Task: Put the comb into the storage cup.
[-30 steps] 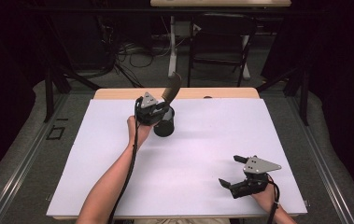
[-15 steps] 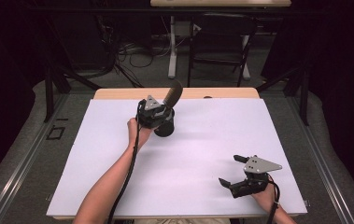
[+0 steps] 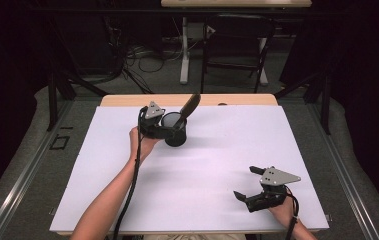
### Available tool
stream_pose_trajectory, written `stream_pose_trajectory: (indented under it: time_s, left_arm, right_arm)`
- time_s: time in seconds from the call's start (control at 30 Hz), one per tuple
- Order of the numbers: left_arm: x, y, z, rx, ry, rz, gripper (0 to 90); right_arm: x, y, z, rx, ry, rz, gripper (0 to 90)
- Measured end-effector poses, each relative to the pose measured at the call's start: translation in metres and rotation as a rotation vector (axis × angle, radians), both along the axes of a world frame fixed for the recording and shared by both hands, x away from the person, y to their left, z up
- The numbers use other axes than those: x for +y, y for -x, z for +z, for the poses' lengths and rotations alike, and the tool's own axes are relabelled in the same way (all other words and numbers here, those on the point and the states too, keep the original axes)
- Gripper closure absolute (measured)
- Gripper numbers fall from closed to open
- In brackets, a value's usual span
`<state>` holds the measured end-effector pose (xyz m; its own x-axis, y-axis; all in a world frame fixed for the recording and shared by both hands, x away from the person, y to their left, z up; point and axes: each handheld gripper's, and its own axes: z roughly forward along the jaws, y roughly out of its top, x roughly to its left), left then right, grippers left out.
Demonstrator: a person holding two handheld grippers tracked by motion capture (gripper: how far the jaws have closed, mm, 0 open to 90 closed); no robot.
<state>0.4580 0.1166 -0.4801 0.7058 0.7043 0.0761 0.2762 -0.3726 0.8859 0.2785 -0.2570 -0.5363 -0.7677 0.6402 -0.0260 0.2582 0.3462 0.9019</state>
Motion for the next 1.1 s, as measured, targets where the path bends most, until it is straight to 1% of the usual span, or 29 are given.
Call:
stream_pose_trajectory:
  time_s: [0.03,0.07,0.13,0.2,0.23,0.27,0.37,0.47,0.5,0.57,0.6,0.67,0.73,0.8,0.87,0.97,1.1]
  left_arm:
    - [0.0,0.001,0.001,0.002,-0.01,-0.001,15.8]
    - [0.001,0.002,0.001,0.014,-0.004,-0.008,15.2]
    - [0.001,0.004,0.001,0.024,-0.02,-0.005,12.4]
    - [0.002,0.005,0.002,0.034,-0.024,-0.014,10.2]
    - [0.003,0.006,0.003,0.039,-0.028,-0.012,9.6]
    - [0.003,0.006,0.003,0.045,-0.035,-0.013,8.6]
    - [0.005,0.009,0.003,0.056,-0.037,-0.01,5.2]
    - [0.008,0.011,0.004,0.065,-0.056,-0.003,1.6]
    - [0.009,0.011,0.004,0.066,-0.048,-0.004,0.2]
    - [0.011,0.014,0.005,0.069,-0.053,-0.003,0.1]
    - [0.012,0.015,0.006,0.07,-0.046,-0.005,0.1]
    - [0.014,0.017,0.007,0.074,-0.063,-0.004,0.1]
    - [0.016,0.019,0.008,0.08,-0.062,-0.005,0.1]
    - [0.017,0.023,0.009,0.075,-0.076,-0.007,0.1]
    - [0.019,0.025,0.009,0.078,-0.078,-0.006,0.1]
    - [0.022,0.031,0.01,0.073,-0.073,-0.001,0.1]
    - [0.027,0.037,0.011,0.072,-0.082,0.004,0.1]
  right_arm:
    - [0.0,0.0,0.0,0.001,0.004,0.0,0.0]
    - [0.0,0.0,0.0,0.003,0.005,0.0,0.0]
    - [-0.001,0.0,0.0,0.004,0.005,-0.003,0.0]
    - [-0.001,0.0,0.0,0.001,0.006,-0.003,0.0]
    - [-0.001,0.0,0.0,0.003,-0.001,-0.002,0.0]
    - [0.0,0.0,0.0,0.006,0.005,0.001,0.0]
    - [0.0,-0.001,0.0,0.009,0.008,-0.001,0.0]
    - [0.0,0.0,0.0,0.006,0.008,0.001,0.0]
    - [0.0,0.0,0.0,0.006,0.007,0.0,0.0]
    - [-0.001,-0.001,0.0,0.006,0.005,-0.001,0.0]
    - [-0.001,-0.001,0.0,0.008,0.007,-0.002,0.0]
    - [-0.001,-0.001,-0.001,0.008,0.009,0.001,0.0]
    - [0.0,-0.001,0.0,0.008,0.006,0.001,0.0]
    - [0.0,-0.001,0.0,0.011,0.007,0.003,0.0]
    - [0.0,-0.001,-0.001,0.011,0.009,0.003,0.0]
    - [0.0,-0.001,-0.001,0.009,0.009,0.0,0.0]
    - [-0.001,-0.001,-0.001,0.011,0.01,0.0,0.0]
